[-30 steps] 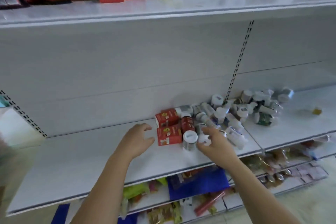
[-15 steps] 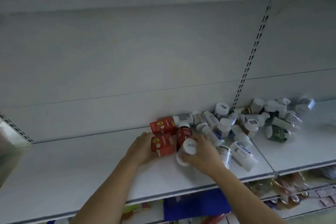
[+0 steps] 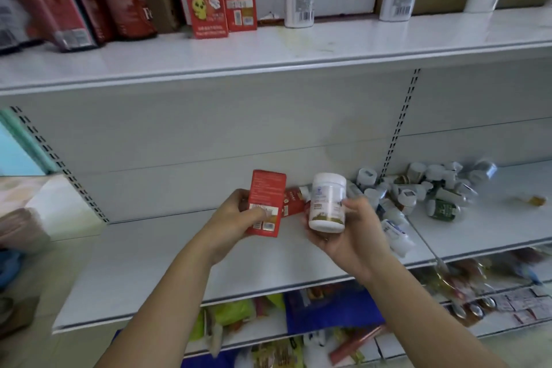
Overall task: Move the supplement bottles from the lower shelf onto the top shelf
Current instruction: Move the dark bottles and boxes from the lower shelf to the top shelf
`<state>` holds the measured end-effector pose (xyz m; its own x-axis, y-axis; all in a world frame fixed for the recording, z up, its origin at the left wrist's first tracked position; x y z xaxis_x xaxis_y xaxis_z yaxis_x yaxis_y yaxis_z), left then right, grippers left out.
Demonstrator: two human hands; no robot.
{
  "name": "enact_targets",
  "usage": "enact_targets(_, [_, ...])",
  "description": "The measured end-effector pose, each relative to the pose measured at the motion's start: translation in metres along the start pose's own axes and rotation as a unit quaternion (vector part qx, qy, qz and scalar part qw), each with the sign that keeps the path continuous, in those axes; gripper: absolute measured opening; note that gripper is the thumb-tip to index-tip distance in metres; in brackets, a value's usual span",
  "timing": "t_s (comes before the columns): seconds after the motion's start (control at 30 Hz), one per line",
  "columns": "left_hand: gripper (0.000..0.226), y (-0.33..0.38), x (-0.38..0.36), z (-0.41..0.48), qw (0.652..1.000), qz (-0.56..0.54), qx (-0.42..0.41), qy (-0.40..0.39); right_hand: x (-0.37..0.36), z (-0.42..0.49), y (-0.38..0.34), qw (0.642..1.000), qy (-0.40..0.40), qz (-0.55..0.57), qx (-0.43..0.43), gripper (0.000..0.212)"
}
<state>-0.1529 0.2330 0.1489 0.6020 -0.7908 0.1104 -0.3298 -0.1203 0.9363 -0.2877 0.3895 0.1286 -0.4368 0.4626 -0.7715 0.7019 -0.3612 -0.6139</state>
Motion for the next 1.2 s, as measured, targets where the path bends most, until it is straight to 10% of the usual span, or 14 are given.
enact_targets(0.8, [0.081, 0.213, 0.052, -0.153, 0.925, 0.163, -0.333, 0.087, -0.216, -0.063, -0.137, 0.847, -0.242, -0.33, 0.34, 0.041])
enact_targets(1.03, [0.066, 0.268, 0.042, -0.097, 0.91, 0.228, -0.328, 0.113, -0.218, -0.009, -0.19, 0.738, -0.186, -0.546, 0.35, 0.063])
enact_targets(1.2, [0.07, 0.289, 0.037, -0.051, 0.832, 0.395, -0.337, 0.193, -0.216, 0.021, -0.218, 0.656, -0.195, -0.67, 0.286, 0.065])
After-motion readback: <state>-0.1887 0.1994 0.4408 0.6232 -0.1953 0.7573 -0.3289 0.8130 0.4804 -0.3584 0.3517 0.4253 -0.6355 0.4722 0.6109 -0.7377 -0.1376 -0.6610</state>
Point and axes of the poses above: each hand's wrist, its own z-axis towards the middle knuckle, its own x-axis out of the back of the hand, y = z × x, the point moved 3 cm from there along z, towards the middle knuckle, and after that the axes turned 8 degrees about x, right-handed, at the moved point
